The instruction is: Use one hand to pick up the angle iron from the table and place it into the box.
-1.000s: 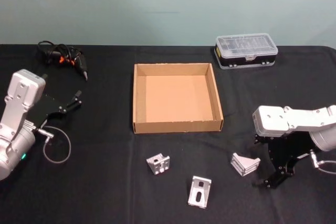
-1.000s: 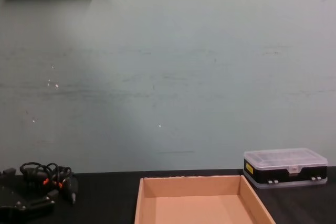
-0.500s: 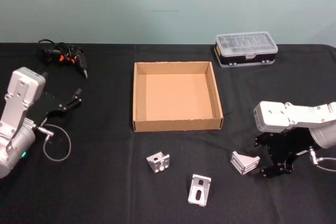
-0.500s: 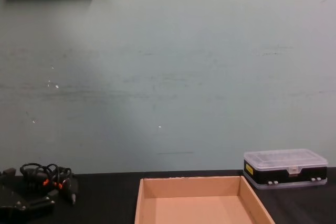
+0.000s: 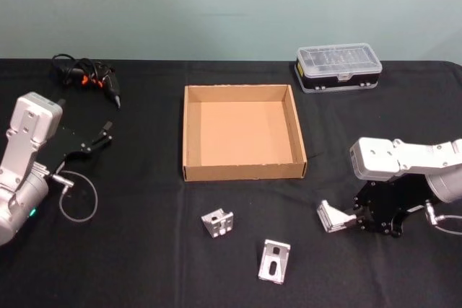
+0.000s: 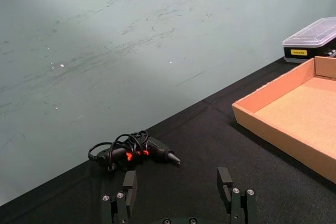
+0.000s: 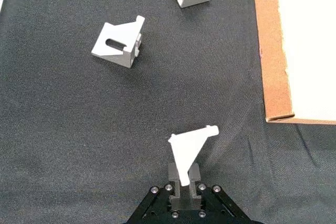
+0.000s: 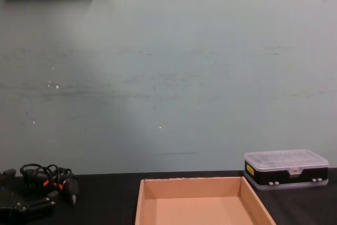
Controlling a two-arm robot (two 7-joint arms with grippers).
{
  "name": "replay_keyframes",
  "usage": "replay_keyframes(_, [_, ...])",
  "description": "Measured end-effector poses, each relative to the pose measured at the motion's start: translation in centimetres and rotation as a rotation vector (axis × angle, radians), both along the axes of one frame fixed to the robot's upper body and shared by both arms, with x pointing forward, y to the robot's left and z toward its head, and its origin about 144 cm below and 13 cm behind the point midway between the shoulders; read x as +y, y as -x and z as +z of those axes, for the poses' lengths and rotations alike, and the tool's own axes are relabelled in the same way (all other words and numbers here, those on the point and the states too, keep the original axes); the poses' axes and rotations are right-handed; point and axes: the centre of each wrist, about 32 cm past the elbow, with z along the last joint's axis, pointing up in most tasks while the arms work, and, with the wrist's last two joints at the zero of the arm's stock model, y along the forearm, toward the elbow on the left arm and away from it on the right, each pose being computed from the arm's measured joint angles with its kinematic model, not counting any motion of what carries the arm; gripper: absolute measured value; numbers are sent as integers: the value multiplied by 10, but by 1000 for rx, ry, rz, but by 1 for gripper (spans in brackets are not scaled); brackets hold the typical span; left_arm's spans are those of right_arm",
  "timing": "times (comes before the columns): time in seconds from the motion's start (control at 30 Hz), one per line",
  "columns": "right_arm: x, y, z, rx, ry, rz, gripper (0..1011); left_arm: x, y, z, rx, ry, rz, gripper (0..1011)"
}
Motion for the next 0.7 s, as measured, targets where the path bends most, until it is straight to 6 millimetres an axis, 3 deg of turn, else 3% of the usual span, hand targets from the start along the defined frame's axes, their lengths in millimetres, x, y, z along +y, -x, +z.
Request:
replay_keyframes(0.4, [1, 0, 4, -7, -31, 12, 94, 0, 0, 0, 0, 0, 0, 1000])
replay_keyframes(0.7, [9, 5, 21, -60, -143, 19, 94, 0, 0, 0, 0, 0, 0, 1000])
